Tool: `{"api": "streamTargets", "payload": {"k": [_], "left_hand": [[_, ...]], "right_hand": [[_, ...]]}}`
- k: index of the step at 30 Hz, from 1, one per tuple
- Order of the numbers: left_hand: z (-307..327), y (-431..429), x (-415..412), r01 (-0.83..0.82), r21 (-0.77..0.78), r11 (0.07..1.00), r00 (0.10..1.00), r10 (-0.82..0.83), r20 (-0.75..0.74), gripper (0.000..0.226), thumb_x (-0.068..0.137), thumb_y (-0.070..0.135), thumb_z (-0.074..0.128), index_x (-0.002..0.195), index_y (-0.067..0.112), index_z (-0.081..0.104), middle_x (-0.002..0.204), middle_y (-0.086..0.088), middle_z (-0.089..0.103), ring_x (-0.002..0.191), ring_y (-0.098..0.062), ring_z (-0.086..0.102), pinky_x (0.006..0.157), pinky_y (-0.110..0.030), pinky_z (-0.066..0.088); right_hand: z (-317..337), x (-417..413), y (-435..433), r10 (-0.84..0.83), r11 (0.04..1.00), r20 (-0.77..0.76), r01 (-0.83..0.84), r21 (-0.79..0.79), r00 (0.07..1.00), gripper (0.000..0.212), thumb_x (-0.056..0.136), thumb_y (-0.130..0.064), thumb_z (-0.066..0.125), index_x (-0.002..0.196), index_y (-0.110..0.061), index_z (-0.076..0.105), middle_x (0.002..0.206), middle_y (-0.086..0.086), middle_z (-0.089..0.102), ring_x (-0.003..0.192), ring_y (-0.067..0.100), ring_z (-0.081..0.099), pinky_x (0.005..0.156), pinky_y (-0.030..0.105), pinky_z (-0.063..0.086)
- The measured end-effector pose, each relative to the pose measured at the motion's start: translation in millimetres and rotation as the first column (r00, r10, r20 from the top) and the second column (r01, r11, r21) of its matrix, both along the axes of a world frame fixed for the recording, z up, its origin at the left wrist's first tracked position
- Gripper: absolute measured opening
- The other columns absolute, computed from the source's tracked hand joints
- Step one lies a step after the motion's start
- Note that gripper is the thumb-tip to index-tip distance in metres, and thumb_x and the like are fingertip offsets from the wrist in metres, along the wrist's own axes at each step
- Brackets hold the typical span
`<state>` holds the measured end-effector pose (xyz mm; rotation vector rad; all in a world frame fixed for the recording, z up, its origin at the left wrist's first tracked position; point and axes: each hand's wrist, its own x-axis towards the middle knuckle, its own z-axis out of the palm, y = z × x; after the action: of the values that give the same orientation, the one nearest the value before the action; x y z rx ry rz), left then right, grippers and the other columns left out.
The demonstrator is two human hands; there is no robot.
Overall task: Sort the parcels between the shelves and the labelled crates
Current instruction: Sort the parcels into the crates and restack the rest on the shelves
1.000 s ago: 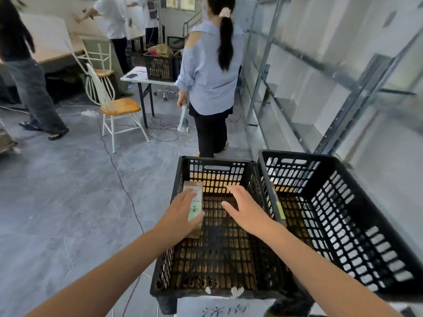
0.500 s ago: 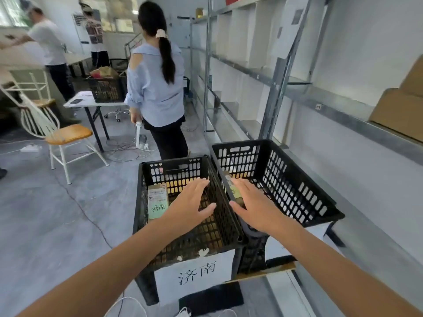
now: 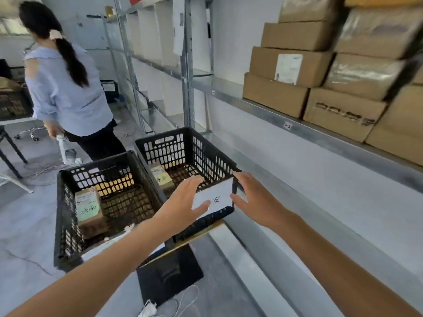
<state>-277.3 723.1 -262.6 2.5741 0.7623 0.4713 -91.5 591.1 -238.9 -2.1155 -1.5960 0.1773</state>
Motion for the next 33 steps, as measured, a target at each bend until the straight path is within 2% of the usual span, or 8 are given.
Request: {"api": "streamTargets", "payload": {"k": [5,10,13,16,18,22,26,33], "left_hand": [[2.6,-75.8,24.1,0.109,0.015,0.994,0.994,-0.109,0.02,0.069,0.096,0.048,0.054,0.153,0.023,0.025,0.159,0.005,0.026,0.146,-0.011,0.024,0.119,-0.026,0.019],[28.4,-140.1,54.4,0.18,0.014,0.984,0.98,-0.181,0.078,0.067,0.096,0.047,0.056,0.152,0.021,0.029,0.157,0.004,0.029,0.143,-0.01,0.026,0.11,-0.014,0.015],[45.3,-178.4,69.9,0.271,0.049,0.961,0.956,-0.275,0.106,0.065,0.096,0.041,0.059,0.15,0.017,0.032,0.155,0.0,0.032,0.14,-0.011,0.028,0.103,-0.009,0.016],[59.4,-212.4,79.2,0.378,0.053,0.924,0.915,-0.382,0.129,0.066,0.097,0.043,0.057,0.152,0.019,0.029,0.158,0.004,0.028,0.144,-0.007,0.023,0.111,-0.015,0.018],[67.6,-230.3,85.3,0.438,0.067,0.897,0.888,-0.443,0.127,0.067,0.098,0.043,0.055,0.154,0.02,0.026,0.16,0.004,0.024,0.147,-0.009,0.021,0.116,-0.021,0.019],[82.6,-258.0,92.2,0.504,0.093,0.859,0.849,-0.512,0.13,0.067,0.098,0.044,0.054,0.154,0.022,0.023,0.161,0.006,0.022,0.146,-0.009,0.022,0.113,-0.018,0.018],[86.6,-287.1,94.7,0.573,0.131,0.809,0.799,-0.587,0.13,0.069,0.097,0.048,0.052,0.154,0.024,0.022,0.163,0.008,0.02,0.148,-0.011,0.021,0.119,-0.027,0.024],[80.6,-347.0,105.3,0.676,0.133,0.725,0.716,-0.689,0.113,0.071,0.098,0.048,0.051,0.156,0.022,0.019,0.165,0.007,0.015,0.152,-0.013,0.012,0.121,-0.029,0.016]], "right_hand": [[3.6,9.6,-85.3,-0.049,0.997,0.027,0.048,0.056,0.998,0.049,0.098,-0.026,0.057,0.143,-0.011,0.04,0.138,0.005,0.047,0.124,0.021,0.047,0.097,0.023,0.034],[15.2,14.0,-167.3,-0.157,0.985,0.037,0.153,0.083,0.987,0.053,0.1,-0.031,0.053,0.146,-0.01,0.036,0.143,0.008,0.044,0.128,0.025,0.045,0.107,0.034,0.038],[27.6,17.6,-211.6,-0.239,0.968,0.08,0.23,0.103,0.968,0.058,0.101,-0.036,0.051,0.151,-0.015,0.03,0.152,0.003,0.037,0.136,0.02,0.041,0.109,0.025,0.031],[41.4,19.8,-249.3,-0.313,0.945,0.121,0.296,0.135,0.942,0.061,0.102,-0.04,0.048,0.154,-0.019,0.025,0.158,-0.003,0.031,0.141,0.016,0.034,0.108,0.02,0.023],[49.3,18.3,-271.8,-0.366,0.925,0.142,0.343,0.16,0.92,0.062,0.102,-0.041,0.047,0.155,-0.019,0.023,0.159,-0.004,0.028,0.142,0.015,0.032,0.111,0.021,0.023],[61.0,9.7,-316.5,-0.482,0.871,0.144,0.456,0.181,0.864,0.062,0.102,-0.04,0.047,0.155,-0.018,0.023,0.161,-0.003,0.027,0.144,0.015,0.03,0.117,0.026,0.023],[66.1,3.9,-359.6,-0.57,0.82,0.178,0.543,0.178,0.802,0.063,0.102,-0.043,0.046,0.155,-0.021,0.022,0.16,-0.004,0.028,0.144,0.015,0.03,0.114,0.025,0.022],[78.8,-20.3,-441.6,-0.683,0.723,0.254,0.684,0.102,0.684,0.063,0.101,-0.042,0.048,0.155,-0.018,0.025,0.159,0.0,0.031,0.143,0.019,0.034,0.118,0.035,0.03]]}}
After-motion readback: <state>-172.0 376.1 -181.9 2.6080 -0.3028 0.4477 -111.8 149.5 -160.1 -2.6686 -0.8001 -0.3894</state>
